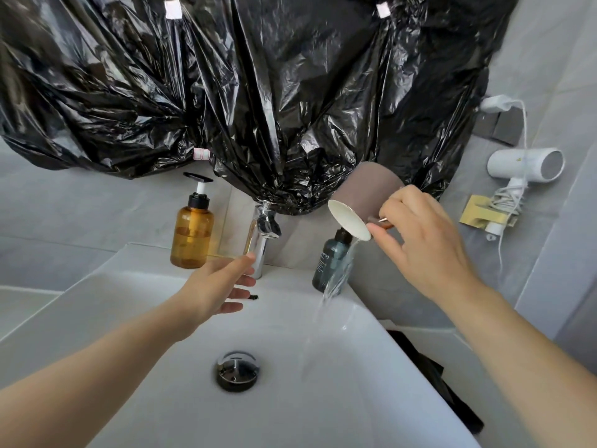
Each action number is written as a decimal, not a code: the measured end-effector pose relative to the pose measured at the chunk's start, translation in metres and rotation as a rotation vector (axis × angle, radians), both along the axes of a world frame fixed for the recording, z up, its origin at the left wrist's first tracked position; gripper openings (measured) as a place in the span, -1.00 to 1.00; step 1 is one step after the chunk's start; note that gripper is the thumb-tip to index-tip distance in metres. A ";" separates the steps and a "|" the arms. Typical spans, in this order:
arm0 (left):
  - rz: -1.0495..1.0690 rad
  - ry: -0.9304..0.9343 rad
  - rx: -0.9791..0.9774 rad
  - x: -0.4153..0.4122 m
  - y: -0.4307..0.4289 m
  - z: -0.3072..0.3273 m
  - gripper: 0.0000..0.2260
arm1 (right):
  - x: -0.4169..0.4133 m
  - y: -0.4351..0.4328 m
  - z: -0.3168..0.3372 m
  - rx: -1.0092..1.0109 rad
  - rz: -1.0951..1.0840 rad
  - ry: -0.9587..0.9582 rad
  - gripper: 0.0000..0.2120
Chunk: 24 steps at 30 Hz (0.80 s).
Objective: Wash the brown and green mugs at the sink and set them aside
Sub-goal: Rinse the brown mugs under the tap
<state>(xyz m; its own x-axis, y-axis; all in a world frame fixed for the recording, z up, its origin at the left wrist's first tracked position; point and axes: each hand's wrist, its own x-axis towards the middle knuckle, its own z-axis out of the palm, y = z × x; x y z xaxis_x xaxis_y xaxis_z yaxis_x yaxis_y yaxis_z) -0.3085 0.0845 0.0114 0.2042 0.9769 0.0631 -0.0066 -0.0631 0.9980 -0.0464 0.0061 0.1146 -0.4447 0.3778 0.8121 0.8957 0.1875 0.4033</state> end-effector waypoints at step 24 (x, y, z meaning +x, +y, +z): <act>-0.381 -0.179 -0.263 0.003 -0.016 0.002 -0.31 | -0.058 0.007 -0.089 -0.558 0.521 0.516 -0.81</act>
